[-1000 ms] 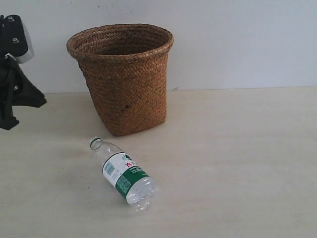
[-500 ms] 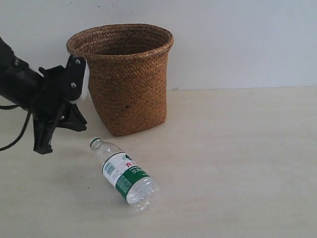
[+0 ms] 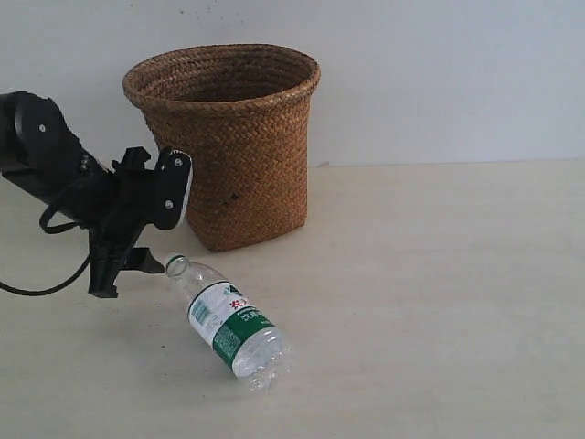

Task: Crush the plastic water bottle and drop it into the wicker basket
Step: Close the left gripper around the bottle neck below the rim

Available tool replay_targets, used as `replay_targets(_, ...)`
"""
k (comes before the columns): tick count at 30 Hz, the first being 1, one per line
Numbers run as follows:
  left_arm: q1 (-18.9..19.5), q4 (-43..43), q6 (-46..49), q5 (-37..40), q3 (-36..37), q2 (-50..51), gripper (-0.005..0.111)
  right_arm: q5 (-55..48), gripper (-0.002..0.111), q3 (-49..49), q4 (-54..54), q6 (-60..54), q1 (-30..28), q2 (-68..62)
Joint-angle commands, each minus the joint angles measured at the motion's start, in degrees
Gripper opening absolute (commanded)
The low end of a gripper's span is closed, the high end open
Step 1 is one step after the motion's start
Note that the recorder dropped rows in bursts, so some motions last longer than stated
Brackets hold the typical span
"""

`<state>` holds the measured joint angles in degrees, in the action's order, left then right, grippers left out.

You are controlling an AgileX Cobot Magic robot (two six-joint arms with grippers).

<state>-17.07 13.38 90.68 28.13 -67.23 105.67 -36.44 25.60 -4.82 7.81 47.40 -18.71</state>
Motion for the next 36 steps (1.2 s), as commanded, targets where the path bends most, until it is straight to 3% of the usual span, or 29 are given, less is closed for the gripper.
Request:
replay_targets(1,-0.3,-7.4,-0.7,-1.6,-0.4,2.5,0.054,0.8,0.0,-0.3,0.1,-0.2,0.1,0.2)
replay_targets(5,-0.3,-11.9,-0.7,-2.0,-0.4,4.2,0.054,0.8,0.0,-0.3,0.1,-0.2,0.1,0.2)
replay_targets(19,-0.3,-11.9,1.9,-8.8,-0.4,6.8,0.051,0.8,0.0,-0.3,0.1,-0.2,0.1,0.2)
replay_targets(36,-2.6,-11.3,5.8,-9.5,-0.4,8.6,0.047,0.8,0.0,-0.3,0.1,-0.2,0.1,0.2)
